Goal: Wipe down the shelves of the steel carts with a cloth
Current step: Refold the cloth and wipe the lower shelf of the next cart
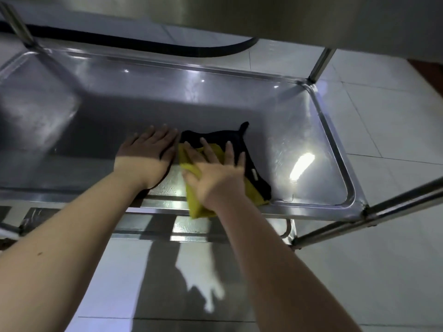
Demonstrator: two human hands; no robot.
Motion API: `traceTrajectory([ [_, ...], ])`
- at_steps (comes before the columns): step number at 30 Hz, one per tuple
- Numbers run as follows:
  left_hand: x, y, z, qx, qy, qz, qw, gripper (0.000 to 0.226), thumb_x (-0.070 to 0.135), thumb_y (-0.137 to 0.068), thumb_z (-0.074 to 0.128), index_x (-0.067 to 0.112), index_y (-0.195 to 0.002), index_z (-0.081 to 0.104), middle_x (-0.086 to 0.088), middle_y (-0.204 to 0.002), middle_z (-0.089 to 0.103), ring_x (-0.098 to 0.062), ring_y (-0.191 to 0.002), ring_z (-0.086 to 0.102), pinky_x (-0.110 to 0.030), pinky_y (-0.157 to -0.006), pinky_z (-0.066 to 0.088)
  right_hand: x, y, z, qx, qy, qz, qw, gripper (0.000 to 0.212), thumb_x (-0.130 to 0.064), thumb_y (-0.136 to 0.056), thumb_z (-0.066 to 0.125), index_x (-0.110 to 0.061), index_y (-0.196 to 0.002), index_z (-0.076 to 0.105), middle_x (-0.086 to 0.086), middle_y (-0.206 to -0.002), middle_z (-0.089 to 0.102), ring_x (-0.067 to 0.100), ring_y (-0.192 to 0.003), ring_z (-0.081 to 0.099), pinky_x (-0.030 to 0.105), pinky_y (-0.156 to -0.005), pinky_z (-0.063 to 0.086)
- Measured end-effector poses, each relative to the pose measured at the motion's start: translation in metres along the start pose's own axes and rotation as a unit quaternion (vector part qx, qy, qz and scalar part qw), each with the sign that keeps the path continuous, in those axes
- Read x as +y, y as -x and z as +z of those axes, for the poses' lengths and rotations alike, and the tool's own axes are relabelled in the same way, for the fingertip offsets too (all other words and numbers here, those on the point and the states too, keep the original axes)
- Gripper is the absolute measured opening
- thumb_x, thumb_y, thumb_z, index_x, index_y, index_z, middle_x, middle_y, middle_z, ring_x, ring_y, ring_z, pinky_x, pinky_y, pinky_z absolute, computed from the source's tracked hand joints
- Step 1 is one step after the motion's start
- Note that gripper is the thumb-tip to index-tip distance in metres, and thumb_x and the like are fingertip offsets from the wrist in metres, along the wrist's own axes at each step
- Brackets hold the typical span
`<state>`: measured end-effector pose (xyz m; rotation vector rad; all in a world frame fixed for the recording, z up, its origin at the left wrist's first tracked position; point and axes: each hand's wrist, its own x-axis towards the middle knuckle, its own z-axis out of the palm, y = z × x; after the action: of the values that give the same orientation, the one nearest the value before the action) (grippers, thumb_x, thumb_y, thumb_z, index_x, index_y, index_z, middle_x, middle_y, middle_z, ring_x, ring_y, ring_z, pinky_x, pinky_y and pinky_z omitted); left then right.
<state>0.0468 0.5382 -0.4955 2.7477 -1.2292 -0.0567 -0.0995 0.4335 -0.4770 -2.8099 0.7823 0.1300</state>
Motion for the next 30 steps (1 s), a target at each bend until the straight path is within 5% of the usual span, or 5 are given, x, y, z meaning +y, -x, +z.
traceTrajectory([
  [9, 0.017, -0.009, 0.007, 0.016, -0.01, 0.008, 1.0, 0.051, 0.045, -0.101, 0.028, 0.038, -0.152, 0.023, 0.009, -0.161, 0.019, -0.019, -0.148, 0.02, -0.039, -0.117, 0.016, 0.207, 0.013, -0.038, 0.005, 0.005, 0.278, 0.961, 0.058, -0.064, -0.096, 0.018, -0.055, -0.148, -0.006, -0.014, -0.162, -0.007, 0.037, -0.148, -0.012, 0.064, -0.113, -0.009],
  [17, 0.028, -0.013, 0.006, 0.008, -0.012, 0.01, 1.0, 0.052, 0.045, -0.101, 0.025, 0.039, -0.152, 0.018, 0.01, -0.162, 0.014, -0.019, -0.149, 0.016, -0.04, -0.118, 0.015, 0.152, -0.077, -0.042, 0.053, -0.001, 0.209, 0.976, 0.055, -0.056, -0.098, 0.02, -0.047, -0.151, 0.006, -0.014, -0.163, 0.001, 0.044, -0.146, -0.003, 0.068, -0.112, -0.002],
  [23, 0.023, -0.011, 0.003, -0.006, -0.012, 0.02, 1.0, 0.055, 0.044, -0.099, 0.015, 0.034, -0.153, 0.018, 0.009, -0.162, 0.012, -0.018, -0.149, 0.014, -0.04, -0.117, 0.016, -0.001, -0.046, 0.0, -0.009, 0.031, -0.002, 0.999, 0.054, -0.053, -0.099, 0.02, -0.05, -0.15, 0.002, -0.016, -0.162, -0.006, 0.037, -0.147, -0.013, 0.063, -0.113, -0.008],
  [27, 0.022, -0.009, -0.001, -0.011, -0.006, 0.016, 1.0, 0.055, 0.047, -0.099, 0.016, 0.038, -0.152, 0.019, 0.011, -0.162, 0.014, -0.016, -0.148, 0.016, -0.037, -0.117, 0.016, 0.064, -0.019, -0.01, 0.007, 0.022, 0.029, 0.999, 0.056, -0.053, -0.096, 0.025, -0.06, -0.145, -0.001, -0.025, -0.16, -0.003, 0.029, -0.149, -0.007, 0.06, -0.115, -0.009],
  [30, 0.023, -0.008, -0.003, -0.016, 0.002, 0.011, 1.0, 0.052, 0.044, -0.101, 0.026, 0.038, -0.152, 0.019, 0.01, -0.162, 0.014, -0.016, -0.149, 0.015, -0.037, -0.116, 0.016, 0.166, 0.016, -0.03, 0.013, 0.034, 0.169, 0.985, 0.056, -0.056, -0.097, 0.024, -0.059, -0.145, -0.003, -0.018, -0.162, 0.001, 0.033, -0.149, -0.003, 0.059, -0.117, -0.001],
])
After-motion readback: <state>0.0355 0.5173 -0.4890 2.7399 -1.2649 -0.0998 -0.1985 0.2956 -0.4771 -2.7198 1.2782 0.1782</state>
